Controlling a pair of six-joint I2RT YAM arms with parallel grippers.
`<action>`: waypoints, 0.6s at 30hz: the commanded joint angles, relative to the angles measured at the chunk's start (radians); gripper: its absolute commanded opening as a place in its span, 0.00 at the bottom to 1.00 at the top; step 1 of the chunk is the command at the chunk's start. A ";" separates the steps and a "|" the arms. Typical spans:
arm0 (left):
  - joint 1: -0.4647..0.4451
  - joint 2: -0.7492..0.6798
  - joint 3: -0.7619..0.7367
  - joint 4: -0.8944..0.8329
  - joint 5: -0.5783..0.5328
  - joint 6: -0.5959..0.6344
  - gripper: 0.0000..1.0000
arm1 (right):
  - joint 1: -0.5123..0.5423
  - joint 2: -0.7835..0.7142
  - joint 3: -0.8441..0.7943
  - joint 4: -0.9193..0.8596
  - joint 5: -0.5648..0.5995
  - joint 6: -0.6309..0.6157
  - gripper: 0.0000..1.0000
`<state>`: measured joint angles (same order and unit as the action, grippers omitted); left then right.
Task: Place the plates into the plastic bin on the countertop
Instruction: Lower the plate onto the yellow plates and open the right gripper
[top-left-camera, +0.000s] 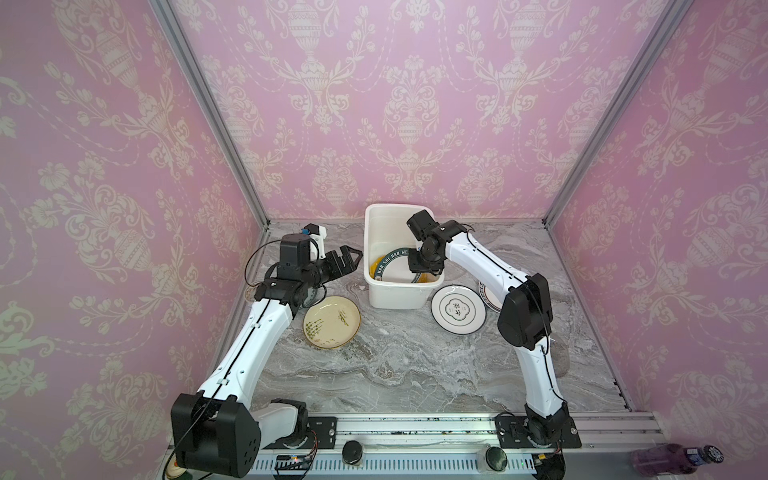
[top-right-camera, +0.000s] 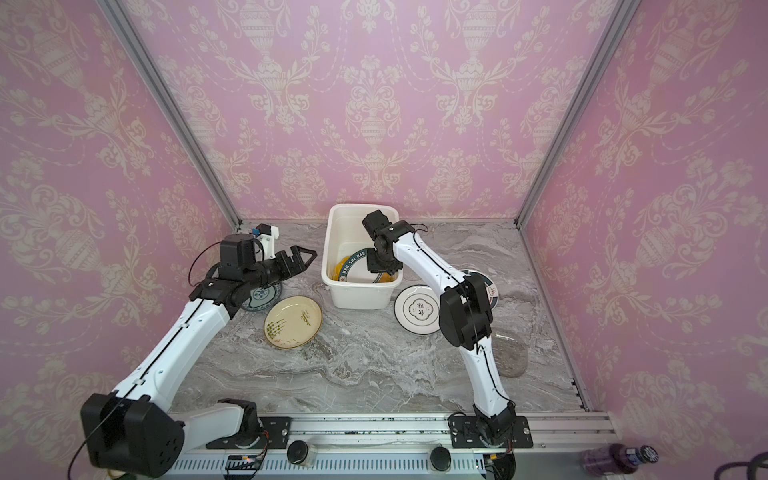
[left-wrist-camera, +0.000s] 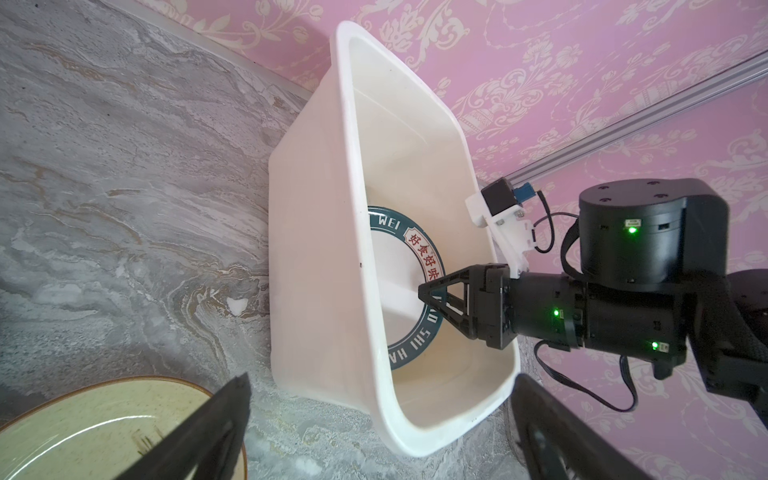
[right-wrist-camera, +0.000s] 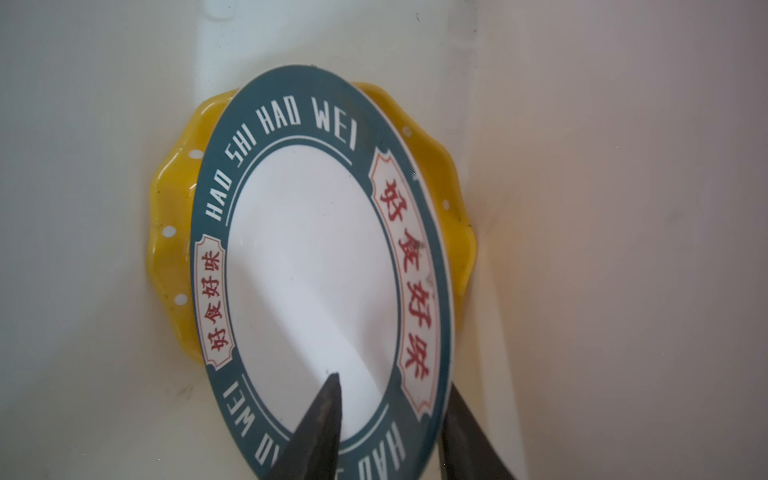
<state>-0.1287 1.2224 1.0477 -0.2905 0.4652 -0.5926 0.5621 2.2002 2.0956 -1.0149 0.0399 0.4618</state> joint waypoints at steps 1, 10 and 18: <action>-0.006 0.018 -0.015 0.054 0.004 -0.025 0.99 | 0.019 0.082 0.015 -0.172 0.049 -0.026 0.38; -0.003 0.027 -0.030 0.098 0.003 -0.030 0.99 | 0.063 0.173 0.178 -0.305 0.157 -0.099 0.39; -0.002 0.010 -0.055 0.124 -0.005 -0.038 0.99 | 0.100 0.181 0.203 -0.364 0.282 -0.124 0.44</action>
<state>-0.1287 1.2514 1.0092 -0.1940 0.4652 -0.6189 0.6647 2.3508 2.3108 -1.2671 0.2676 0.3569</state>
